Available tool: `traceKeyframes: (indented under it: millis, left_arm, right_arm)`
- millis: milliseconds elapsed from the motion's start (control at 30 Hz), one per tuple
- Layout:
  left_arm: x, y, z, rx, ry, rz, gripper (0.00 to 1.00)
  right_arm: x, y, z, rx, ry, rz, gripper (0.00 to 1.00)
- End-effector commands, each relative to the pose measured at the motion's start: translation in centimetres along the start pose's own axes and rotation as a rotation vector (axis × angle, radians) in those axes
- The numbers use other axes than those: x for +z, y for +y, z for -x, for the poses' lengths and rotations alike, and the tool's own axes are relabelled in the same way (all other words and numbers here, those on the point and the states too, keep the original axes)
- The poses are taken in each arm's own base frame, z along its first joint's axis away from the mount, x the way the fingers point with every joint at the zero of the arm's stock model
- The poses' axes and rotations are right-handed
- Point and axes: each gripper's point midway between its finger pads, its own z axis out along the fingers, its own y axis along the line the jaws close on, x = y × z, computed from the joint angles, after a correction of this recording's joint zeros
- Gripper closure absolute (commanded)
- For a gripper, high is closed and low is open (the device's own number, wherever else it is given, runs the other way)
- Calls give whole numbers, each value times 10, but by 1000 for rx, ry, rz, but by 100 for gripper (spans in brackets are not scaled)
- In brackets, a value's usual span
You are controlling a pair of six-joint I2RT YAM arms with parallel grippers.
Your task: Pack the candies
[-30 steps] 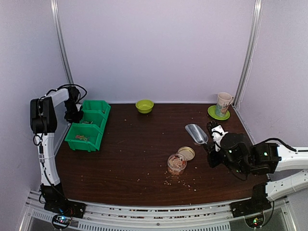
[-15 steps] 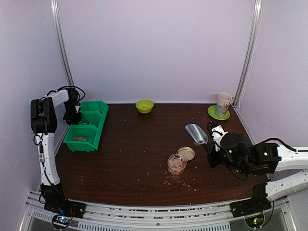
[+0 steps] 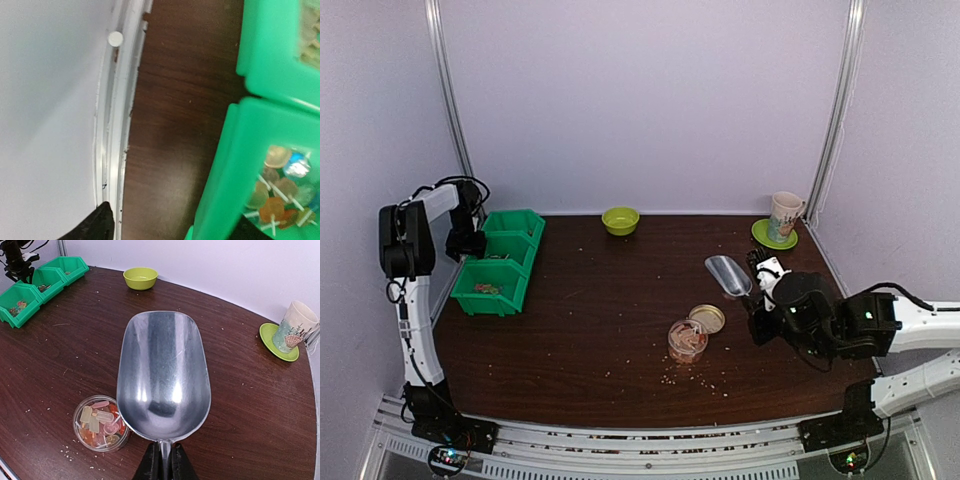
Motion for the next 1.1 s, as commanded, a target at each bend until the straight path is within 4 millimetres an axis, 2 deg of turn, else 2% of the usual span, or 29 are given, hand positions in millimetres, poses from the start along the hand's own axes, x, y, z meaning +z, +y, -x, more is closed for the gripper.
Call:
traceKeyframes:
  millis: [0,100,267,300,367,400,500,667,767,867,1000,1067]
  left_arm:
    - [-55,12,12,-88,-120,-22,22]
    - [-78,9,13,-84,-164,-17,20]
    - [-119,-13,9,-59,-237,-52,20]
    - [-128,-20,7,-43,-252,-61,20]
    - [-146,-37,2,-9,-285,-81,5]
    - [-156,-47,-1,12,-302,-88,3]
    - [-182,-79,-12,88,-351,-105,2]
    - [-212,-131,-41,203,-407,-162,2]
    - [-223,-163,-64,277,-445,-219,2]
    - [-215,-189,-86,336,-446,-295,2]
    - [-199,-209,-109,376,-396,-369,2]
    - [-201,-215,-119,387,-391,-400,2]
  right_arm:
    - [0,-9,25,39,-32,-47,100]
    - [5,-12,33,49,-26,-53,100]
    - [18,-24,44,69,-15,-75,100]
    - [22,-30,46,79,-10,-88,100]
    - [28,-38,51,93,-6,-101,100]
    - [32,-41,52,99,3,-101,100]
    - [42,-49,63,116,6,-104,100]
    - [68,-66,84,121,28,-132,100]
    - [91,-77,93,157,43,-141,100]
    - [117,-89,99,201,63,-155,100]
    - [161,-110,95,225,123,-211,100]
    - [182,-121,89,238,163,-230,100]
